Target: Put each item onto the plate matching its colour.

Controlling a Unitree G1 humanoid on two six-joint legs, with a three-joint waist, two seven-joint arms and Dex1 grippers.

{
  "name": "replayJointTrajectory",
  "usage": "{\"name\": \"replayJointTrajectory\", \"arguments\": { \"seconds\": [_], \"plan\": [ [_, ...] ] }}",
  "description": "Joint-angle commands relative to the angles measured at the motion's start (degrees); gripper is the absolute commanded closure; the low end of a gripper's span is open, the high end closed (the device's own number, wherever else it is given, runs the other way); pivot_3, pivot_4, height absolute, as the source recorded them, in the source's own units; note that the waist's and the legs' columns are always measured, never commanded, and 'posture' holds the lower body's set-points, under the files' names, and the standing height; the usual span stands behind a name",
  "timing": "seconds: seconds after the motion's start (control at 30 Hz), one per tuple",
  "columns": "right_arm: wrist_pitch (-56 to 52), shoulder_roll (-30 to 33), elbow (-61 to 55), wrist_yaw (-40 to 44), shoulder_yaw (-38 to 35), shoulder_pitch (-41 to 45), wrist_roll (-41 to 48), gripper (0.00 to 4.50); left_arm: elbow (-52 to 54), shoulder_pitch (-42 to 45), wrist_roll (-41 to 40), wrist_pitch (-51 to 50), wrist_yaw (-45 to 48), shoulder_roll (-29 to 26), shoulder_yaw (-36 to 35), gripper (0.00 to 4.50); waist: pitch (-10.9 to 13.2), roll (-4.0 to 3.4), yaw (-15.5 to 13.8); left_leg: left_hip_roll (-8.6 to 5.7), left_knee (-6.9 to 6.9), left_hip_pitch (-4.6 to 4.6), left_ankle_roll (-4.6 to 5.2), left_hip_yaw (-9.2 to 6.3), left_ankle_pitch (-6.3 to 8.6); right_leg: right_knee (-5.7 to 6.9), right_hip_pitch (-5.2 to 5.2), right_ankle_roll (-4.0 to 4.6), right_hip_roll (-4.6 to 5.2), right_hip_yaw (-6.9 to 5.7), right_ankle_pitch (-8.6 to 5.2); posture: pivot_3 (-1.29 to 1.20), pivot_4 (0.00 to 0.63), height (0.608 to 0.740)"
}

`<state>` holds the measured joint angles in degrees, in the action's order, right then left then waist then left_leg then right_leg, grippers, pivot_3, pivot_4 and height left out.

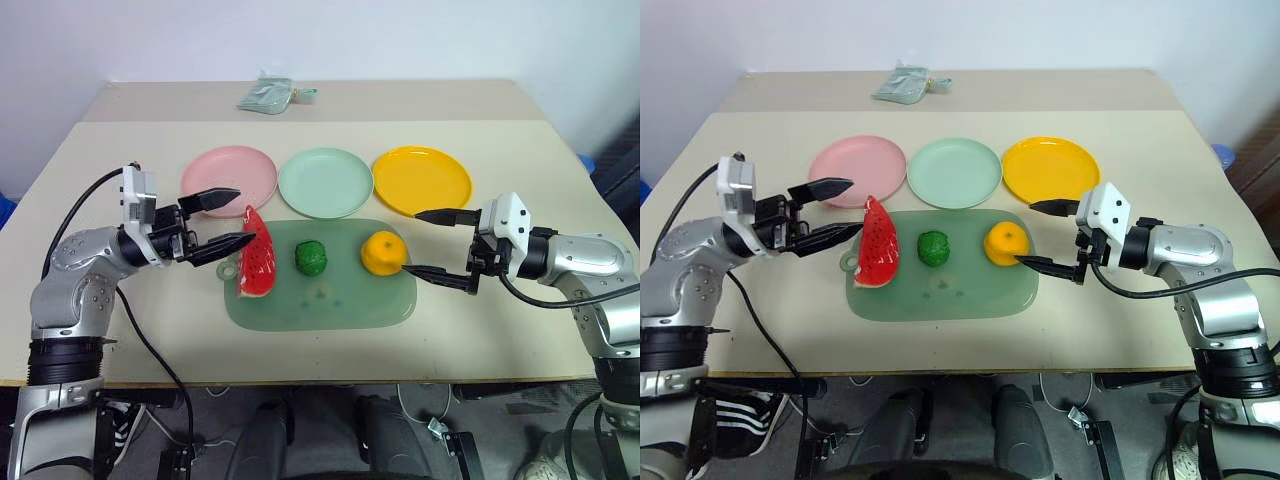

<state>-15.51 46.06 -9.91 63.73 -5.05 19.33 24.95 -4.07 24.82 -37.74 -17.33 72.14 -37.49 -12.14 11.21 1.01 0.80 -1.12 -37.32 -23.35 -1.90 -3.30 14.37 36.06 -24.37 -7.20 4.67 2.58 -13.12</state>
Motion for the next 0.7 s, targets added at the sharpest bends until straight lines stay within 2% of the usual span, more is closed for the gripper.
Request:
{"name": "replayJointTrajectory", "arguments": {
  "seconds": [0.03,0.2,0.37,0.47,0.63,0.7],
  "plan": [
    [0.2,0.7,-2.4,-0.7,-1.5,0.6,0.4,0.06,-0.5,0.1,-0.2,1.5,1.1,-0.2,-1.0,0.00,0.0,0.00,0.0,0.00,0.00,0.00,0.00,-0.01,0.00,0.00,0.00,0.00,0.00,0.00,0.00,0.00,0.150,0.738],
    [-0.4,0.2,-3.0,-1.3,-0.8,0.9,0.6,0.06,-0.6,-1.5,-2.2,-0.8,2.4,-2.6,-3.6,0.00,0.0,0.00,0.0,0.00,0.00,0.00,0.00,0.00,0.00,0.00,0.00,0.00,0.00,0.00,0.00,0.00,0.150,0.738],
    [-1.9,-1.0,-3.6,-2.4,0.6,2.8,0.8,0.06,2.7,-3.3,-9.0,-12.0,-1.2,-8.6,-10.2,0.00,0.0,0.01,0.3,0.02,0.01,0.00,0.00,-0.04,0.00,0.01,-0.01,0.00,-0.01,-0.02,0.00,0.00,0.150,0.738],
    [-3.4,-2.8,-3.3,-2.8,2.0,5.9,1.7,0.06,8.3,-6.5,-15.3,-24.5,-7.2,-13.1,-13.6,0.00,0.0,-0.01,0.5,0.04,0.06,0.02,0.00,-0.04,0.00,0.02,-0.04,0.00,-0.02,-0.01,-0.01,0.00,0.150,0.738],
    [-3.5,-5.9,-0.9,-1.8,5.5,9.9,1.0,0.06,17.1,-6.4,-25.6,-36.0,-22.3,-12.2,-17.7,0.00,0.0,0.04,-0.1,0.03,-0.02,0.01,0.00,-0.13,0.00,0.02,0.02,-0.01,0.03,-0.04,0.00,0.00,0.150,0.738],
    [-3.8,-6.5,-1.0,-1.1,6.0,10.8,1.5,0.06,21.8,-6.8,-26.2,-37.6,-28.9,-10.7,-16.9,0.00,0.0,0.04,-0.3,0.01,-0.02,0.00,0.00,-0.13,0.00,0.02,0.03,-0.01,0.06,-0.04,0.00,0.00,0.150,0.738]
  ]
}}
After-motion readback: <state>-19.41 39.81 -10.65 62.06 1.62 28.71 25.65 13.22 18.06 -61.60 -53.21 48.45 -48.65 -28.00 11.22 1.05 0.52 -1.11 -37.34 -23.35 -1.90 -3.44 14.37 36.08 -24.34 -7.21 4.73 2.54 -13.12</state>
